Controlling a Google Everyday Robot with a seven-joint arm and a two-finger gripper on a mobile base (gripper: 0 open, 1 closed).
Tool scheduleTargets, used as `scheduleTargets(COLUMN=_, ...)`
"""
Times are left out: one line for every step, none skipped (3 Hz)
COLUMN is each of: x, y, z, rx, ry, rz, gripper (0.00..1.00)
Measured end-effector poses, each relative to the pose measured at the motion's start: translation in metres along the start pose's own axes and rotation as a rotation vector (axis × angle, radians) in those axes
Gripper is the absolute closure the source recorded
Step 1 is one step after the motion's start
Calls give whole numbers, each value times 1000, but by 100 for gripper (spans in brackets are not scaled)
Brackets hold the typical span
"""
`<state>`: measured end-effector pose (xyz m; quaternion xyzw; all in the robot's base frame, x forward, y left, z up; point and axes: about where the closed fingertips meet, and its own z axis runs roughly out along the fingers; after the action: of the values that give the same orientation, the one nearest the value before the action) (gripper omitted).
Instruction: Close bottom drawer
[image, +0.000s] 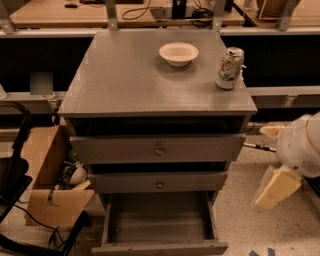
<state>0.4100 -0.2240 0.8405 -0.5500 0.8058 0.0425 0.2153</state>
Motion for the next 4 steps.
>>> scheduleTargets(x=42, y=27, z=77, rx=-13, ry=-109, rz=66, gripper=0)
scheduleTargets(x=37, y=13, z=70, rx=36, ry=-108, rz=60, gripper=0)
scheduleTargets(x=36, y=14, z=69, rx=33, ry=-106, rz=59, gripper=0)
scheduleTargets(x=47, y=9, z=108, rx=11, ry=-111, rz=68, gripper=0)
